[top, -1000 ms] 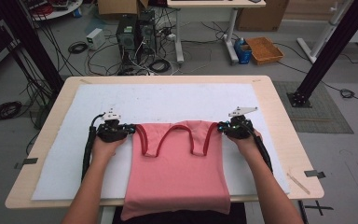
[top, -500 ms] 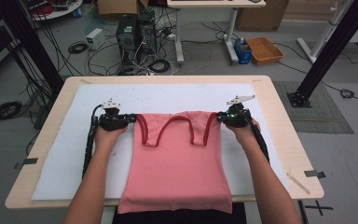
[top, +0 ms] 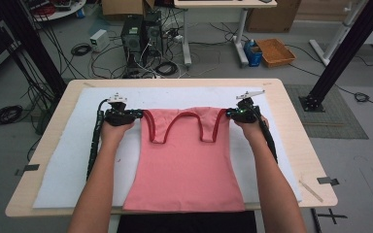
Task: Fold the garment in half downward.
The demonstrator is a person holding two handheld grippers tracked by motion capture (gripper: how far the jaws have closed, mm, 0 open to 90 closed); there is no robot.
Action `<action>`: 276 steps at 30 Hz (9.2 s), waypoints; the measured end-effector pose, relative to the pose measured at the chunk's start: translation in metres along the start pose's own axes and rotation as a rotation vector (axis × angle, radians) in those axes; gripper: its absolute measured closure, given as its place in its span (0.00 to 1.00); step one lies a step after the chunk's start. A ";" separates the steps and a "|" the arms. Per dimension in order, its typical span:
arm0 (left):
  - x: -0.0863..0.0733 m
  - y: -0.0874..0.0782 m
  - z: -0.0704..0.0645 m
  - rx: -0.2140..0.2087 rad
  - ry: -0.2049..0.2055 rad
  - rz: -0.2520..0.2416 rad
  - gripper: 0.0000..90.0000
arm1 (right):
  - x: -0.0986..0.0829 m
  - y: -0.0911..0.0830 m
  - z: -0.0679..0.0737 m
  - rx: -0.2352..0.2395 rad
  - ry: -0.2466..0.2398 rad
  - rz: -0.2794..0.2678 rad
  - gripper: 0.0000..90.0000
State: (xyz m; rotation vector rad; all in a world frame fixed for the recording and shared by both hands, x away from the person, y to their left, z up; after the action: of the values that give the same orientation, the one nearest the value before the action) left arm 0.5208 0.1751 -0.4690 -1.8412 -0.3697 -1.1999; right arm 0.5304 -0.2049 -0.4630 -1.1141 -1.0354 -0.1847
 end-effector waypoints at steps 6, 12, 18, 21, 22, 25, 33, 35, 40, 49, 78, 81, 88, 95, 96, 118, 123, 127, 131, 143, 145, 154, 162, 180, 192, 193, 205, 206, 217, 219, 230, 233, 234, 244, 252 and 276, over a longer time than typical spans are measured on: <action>-0.002 -0.002 0.000 -0.032 -0.013 -0.010 0.92 | -0.002 0.000 0.004 0.007 -0.018 0.005 0.91; 0.001 -0.008 -0.005 -0.052 -0.006 -0.031 0.92 | -0.002 -0.006 0.006 0.026 -0.018 -0.017 0.91; -0.001 -0.021 -0.009 -0.081 -0.012 -0.069 0.91 | -0.003 -0.018 0.013 0.057 -0.025 -0.055 0.91; -0.003 -0.029 -0.012 -0.098 -0.008 -0.087 0.91 | -0.003 -0.025 0.017 0.075 -0.030 -0.081 0.91; -0.003 -0.032 -0.014 -0.106 0.006 -0.078 0.91 | -0.003 -0.028 0.019 0.084 -0.033 -0.091 0.91; 0.000 -0.039 -0.021 -0.123 0.020 -0.109 0.91 | -0.004 -0.037 0.026 0.100 -0.053 -0.104 0.91; 0.000 -0.061 -0.039 -0.163 0.067 -0.152 0.91 | -0.012 -0.057 0.039 0.133 -0.097 -0.137 0.91; -0.001 -0.067 -0.043 -0.175 0.070 -0.159 0.91 | -0.014 -0.063 0.044 0.142 -0.107 -0.149 0.91; -0.005 -0.083 -0.054 -0.196 0.098 -0.183 0.91 | -0.017 -0.077 0.055 0.160 -0.150 -0.158 0.91; -0.023 -0.112 -0.072 -0.236 0.119 -0.207 0.91 | -0.035 -0.099 0.081 0.201 -0.217 -0.185 0.91; -0.118 -0.145 -0.125 -0.334 0.222 -0.084 0.91 | -0.138 -0.129 0.123 0.254 -0.288 -0.113 0.87; -0.122 -0.147 -0.128 -0.339 0.229 -0.082 0.90 | -0.147 -0.132 0.125 0.249 -0.295 -0.097 0.85; -0.124 -0.152 -0.126 -0.303 0.170 -0.065 0.54 | -0.161 -0.149 0.126 0.266 -0.265 -0.100 0.62; -0.121 -0.148 -0.127 -0.282 0.137 -0.040 0.41 | -0.155 -0.148 0.124 0.266 -0.182 -0.120 0.50; -0.121 -0.146 -0.129 -0.276 0.138 -0.029 0.41 | -0.155 -0.145 0.124 0.263 -0.163 -0.106 0.50; -0.130 -0.139 -0.139 -0.300 0.266 0.098 0.91 | -0.158 -0.133 0.134 0.335 -0.206 -0.055 0.95; -0.127 -0.152 -0.139 -0.329 0.245 0.054 0.92 | -0.158 -0.143 0.135 0.340 -0.209 -0.074 0.95; -0.132 -0.160 -0.146 -0.371 0.252 0.054 0.92 | -0.164 -0.154 0.139 0.344 -0.216 -0.084 0.95; -0.141 -0.167 -0.154 -0.405 0.253 0.062 0.92 | -0.173 -0.164 0.145 0.342 -0.223 -0.085 0.95; -0.159 -0.178 -0.159 -0.435 0.225 0.070 0.92 | -0.195 -0.173 0.159 0.345 -0.234 -0.067 0.94; -0.159 -0.178 -0.159 -0.425 0.233 0.055 0.91 | -0.196 -0.172 0.159 0.356 -0.235 -0.058 0.89; -0.138 -0.177 -0.149 -0.352 0.174 0.009 0.42 | -0.180 -0.180 0.140 0.332 -0.158 -0.109 0.44; -0.099 -0.159 -0.130 -0.299 0.156 -0.033 0.37 | -0.142 -0.166 0.121 0.277 -0.128 -0.150 0.39; -0.077 -0.084 -0.101 -0.192 0.096 0.066 0.34 | -0.095 -0.096 0.100 0.254 -0.101 -0.082 0.38; -0.090 -0.074 -0.100 -0.196 0.073 0.118 0.34 | -0.102 -0.071 0.095 0.242 -0.075 -0.029 0.38; -0.091 -0.074 -0.100 -0.195 0.077 0.126 0.34 | -0.104 -0.069 0.095 0.242 -0.073 -0.015 0.39; -0.098 -0.071 -0.105 -0.165 0.123 0.163 0.71 | -0.117 -0.066 0.098 0.286 -0.102 0.040 0.87; -0.098 -0.071 -0.106 -0.177 0.132 0.166 0.78 | -0.116 -0.066 0.098 0.288 -0.106 0.036 0.90; -0.087 -0.074 -0.105 -0.174 0.159 0.113 0.92 | -0.108 -0.072 0.095 0.290 -0.125 0.005 0.95; -0.084 -0.073 -0.103 -0.166 0.161 0.104 0.92 | -0.105 -0.071 0.092 0.287 -0.125 0.004 0.95; -0.055 -0.052 -0.083 -0.109 0.172 0.071 0.92 | -0.081 -0.057 0.069 0.235 -0.110 -0.002 0.95; -0.047 -0.045 -0.077 -0.101 0.162 0.068 0.92 | -0.072 -0.052 0.062 0.222 -0.107 -0.005 0.95; -0.045 -0.042 -0.075 -0.098 0.159 0.064 0.92 | -0.069 -0.050 0.061 0.216 -0.105 -0.004 0.95; -0.030 -0.023 -0.059 -0.077 0.137 0.087 0.92 | -0.048 -0.031 0.042 0.170 -0.095 0.010 0.95; -0.032 -0.019 -0.052 -0.028 0.123 0.090 0.80 | -0.049 -0.026 0.032 0.121 -0.052 0.001 0.79; -0.037 -0.084 -0.098 -0.124 0.133 -0.014 0.22 | -0.047 -0.060 0.060 0.187 -0.065 -0.128 0.24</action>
State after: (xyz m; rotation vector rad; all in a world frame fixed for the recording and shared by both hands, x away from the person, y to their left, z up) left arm 0.3916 0.1520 -0.4434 -1.8537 -0.2383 -1.3735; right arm 0.4339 -0.2018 -0.4564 -0.8900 -1.1590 -0.1513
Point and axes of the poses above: each handheld gripper's, and its own axes: y roughly forward along the jaws, x roughly out of its top, z roughly to its left, the point moved 8 cm from there along y, roughly forward along the jaws, and after that the axes turned 2 degrees about x, right-handed, at the moved point
